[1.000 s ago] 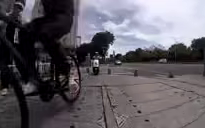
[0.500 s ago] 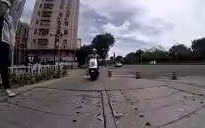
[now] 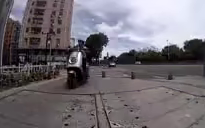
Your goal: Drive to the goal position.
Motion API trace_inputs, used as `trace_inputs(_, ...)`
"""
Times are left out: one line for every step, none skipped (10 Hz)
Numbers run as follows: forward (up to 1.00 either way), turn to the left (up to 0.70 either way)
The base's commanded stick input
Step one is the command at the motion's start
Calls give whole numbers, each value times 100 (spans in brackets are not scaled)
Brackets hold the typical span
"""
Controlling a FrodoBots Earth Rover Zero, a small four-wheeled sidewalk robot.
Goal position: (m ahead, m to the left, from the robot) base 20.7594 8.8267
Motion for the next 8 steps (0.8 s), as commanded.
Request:
trace_inputs(45,-13)
trace_inputs(45,0)
trace_inputs(45,0)
trace_inputs(45,0)
trace_inputs(45,0)
trace_inputs(45,0)
trace_inputs(45,0)
trace_inputs(45,0)
